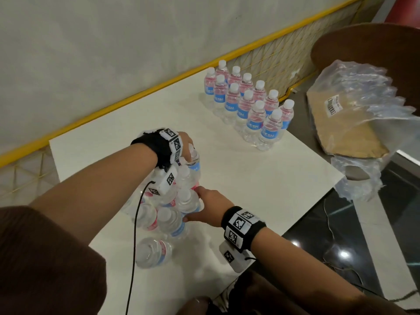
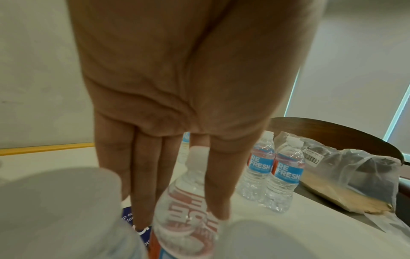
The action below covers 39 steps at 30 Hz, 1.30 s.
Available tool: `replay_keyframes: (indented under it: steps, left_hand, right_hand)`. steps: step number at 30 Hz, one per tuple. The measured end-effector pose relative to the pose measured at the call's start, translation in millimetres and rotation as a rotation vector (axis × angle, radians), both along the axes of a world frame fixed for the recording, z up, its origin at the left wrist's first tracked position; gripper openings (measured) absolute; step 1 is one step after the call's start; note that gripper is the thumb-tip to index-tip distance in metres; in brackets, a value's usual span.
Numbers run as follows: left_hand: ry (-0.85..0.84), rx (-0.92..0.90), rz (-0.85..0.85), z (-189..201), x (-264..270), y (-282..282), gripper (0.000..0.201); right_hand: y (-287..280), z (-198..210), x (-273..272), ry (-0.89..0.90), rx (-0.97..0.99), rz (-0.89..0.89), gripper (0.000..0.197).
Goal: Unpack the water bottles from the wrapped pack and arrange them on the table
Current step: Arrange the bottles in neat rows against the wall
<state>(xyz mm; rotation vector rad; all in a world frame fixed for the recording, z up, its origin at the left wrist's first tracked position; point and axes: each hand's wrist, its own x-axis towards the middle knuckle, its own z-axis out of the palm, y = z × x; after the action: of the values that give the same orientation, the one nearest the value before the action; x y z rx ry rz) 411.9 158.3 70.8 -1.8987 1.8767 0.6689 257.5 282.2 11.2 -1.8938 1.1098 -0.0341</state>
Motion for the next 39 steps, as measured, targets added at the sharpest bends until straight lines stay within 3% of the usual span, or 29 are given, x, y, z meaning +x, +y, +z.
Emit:
replay_keyframes:
  steps: [8, 11, 16, 22, 28, 33, 37, 39]
  left_hand:
    - [0.057, -0.090, -0.019, -7.4, -15.5, -18.1, 0.039]
    - [0.101, -0.080, -0.067, -7.1, -26.9, -30.9, 0.019]
    - [0.108, -0.143, -0.099, -5.3, -42.6, -62.8, 0.019]
    - [0.038, -0.131, -0.075, -3.5, -38.0, -105.1, 0.018]
    - [0.025, -0.160, -0.025, -2.7, -19.7, -139.1, 0.029]
    - [0.146, -0.280, 0.148, -6.7, -3.8, -161.7, 0.037]
    - [0.336, -0.272, 0.335, -23.8, 5.3, -164.3, 0.073]
    - [0.359, -0.230, 0.409, -39.0, 7.1, -163.4, 0.081]
  right_hand:
    - [-11.3, -19.0, -16.6, -0.007, -0.111, -0.230, 0.048]
    - [-42.4, -22.8, -41.1, -0.052, -0.117, -0.369, 0.048]
    - [-110.4, -22.4, -68.6, -0.071, -0.122, -0.489, 0.055]
    - [-177.4, -25.2, -59.0, -0.103, -0.104, -0.473, 0.058]
    - [-221.8, -31.9, -33.2, -0.161, -0.081, -0.456, 0.058]
    - [-244.5, -37.4, -16.4, -0.234, -0.064, -0.533, 0.065]
    - [-251.0, -50.5, -11.0, -0.252, -0.008, -0.610, 0.067]
    - [-252.0, -57.9, -11.2, -0.241, 0.018, -0.626, 0.068]
